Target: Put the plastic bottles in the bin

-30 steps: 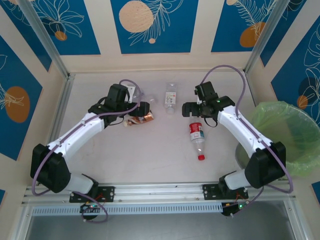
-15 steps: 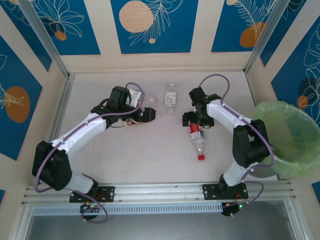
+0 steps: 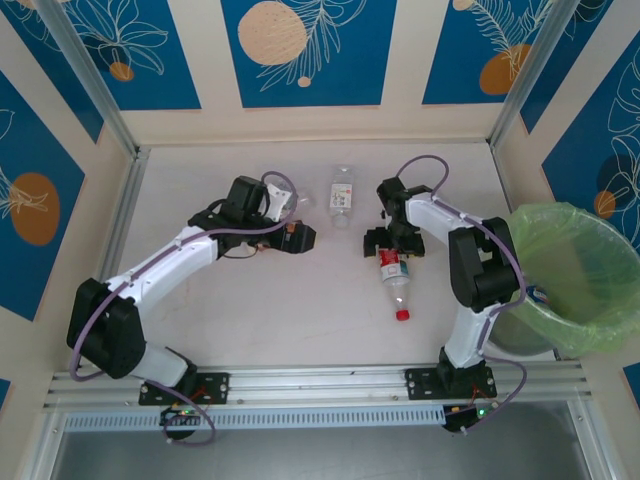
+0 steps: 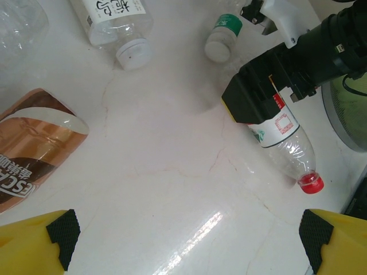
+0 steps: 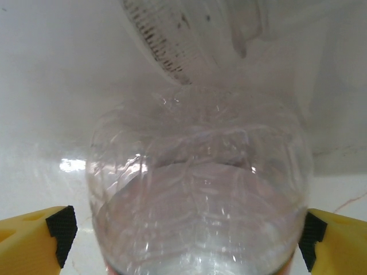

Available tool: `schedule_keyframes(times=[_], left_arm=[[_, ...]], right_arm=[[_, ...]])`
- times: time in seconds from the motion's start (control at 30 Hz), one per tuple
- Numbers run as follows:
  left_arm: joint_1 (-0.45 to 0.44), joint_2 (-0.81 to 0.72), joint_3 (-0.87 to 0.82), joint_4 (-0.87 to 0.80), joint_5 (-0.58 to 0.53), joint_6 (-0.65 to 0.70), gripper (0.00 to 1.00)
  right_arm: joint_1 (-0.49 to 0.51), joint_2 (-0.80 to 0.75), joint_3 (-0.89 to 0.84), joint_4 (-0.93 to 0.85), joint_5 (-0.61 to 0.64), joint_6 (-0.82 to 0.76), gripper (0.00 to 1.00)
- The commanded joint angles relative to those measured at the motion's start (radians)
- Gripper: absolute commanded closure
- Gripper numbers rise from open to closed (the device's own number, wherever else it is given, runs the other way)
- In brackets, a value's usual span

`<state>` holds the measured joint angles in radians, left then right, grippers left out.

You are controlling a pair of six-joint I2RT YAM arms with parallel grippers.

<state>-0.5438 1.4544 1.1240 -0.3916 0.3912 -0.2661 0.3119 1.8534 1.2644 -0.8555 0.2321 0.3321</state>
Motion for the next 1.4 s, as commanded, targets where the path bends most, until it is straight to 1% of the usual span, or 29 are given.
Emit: schedule_keyframes(times=[0.0,0.03,0.2,0.3,0.4,0.47,0.6,0.73,1.03,1.1,1.2,1.37], left_arm=[[-0.004,-0.011,0.036,-0.033,-0.019,0.027,0.00],[-0.004,-0.011,0.036,-0.033,-0.023,0.028,0.00],[-0.017,-0.009,0.034,-0.045,-0.058,0.036,0.00],[-0.024,-0.003,0.041,-0.053,-0.057,0.041,0.00],[-0.029,-0.002,0.041,-0.057,-0.062,0.043,0.00],[-0.030,-0.002,0.043,-0.060,-0.066,0.046,0.00],[-0.031,-0.002,0.045,-0.063,-0.069,0.049,0.00],[-0.032,-0.005,0.044,-0.064,-0.074,0.052,0.00],[-0.032,-0.013,0.043,-0.065,-0.082,0.055,0.00],[-0.033,-0.012,0.043,-0.064,-0.071,0.054,0.00],[-0.032,-0.011,0.043,-0.061,-0.062,0.050,0.00],[-0.032,-0.008,0.043,-0.061,-0.062,0.050,0.00]], right_arm=[[-0.003,0.033,0.021,-0.035,-0.027,-0.006,0.00],[-0.005,0.035,0.017,-0.030,-0.025,-0.002,0.01],[-0.003,0.049,0.004,-0.015,-0.022,0.003,0.13],[0.003,0.045,-0.007,0.001,-0.008,-0.002,0.23],[0.003,0.028,-0.014,0.008,-0.023,-0.016,0.32],[0.005,0.013,-0.019,0.014,-0.021,-0.024,0.34],[0.006,-0.019,-0.023,0.008,-0.017,-0.031,0.43],[0.007,-0.063,-0.028,0.007,-0.020,-0.032,0.45],[0.017,-0.165,-0.031,-0.016,-0.019,-0.023,0.46],[0.018,-0.194,-0.030,-0.019,-0.015,-0.007,0.46],[0.025,-0.239,-0.023,-0.026,-0.009,0.004,0.50],[0.028,-0.336,-0.020,-0.010,-0.016,0.019,0.51]])
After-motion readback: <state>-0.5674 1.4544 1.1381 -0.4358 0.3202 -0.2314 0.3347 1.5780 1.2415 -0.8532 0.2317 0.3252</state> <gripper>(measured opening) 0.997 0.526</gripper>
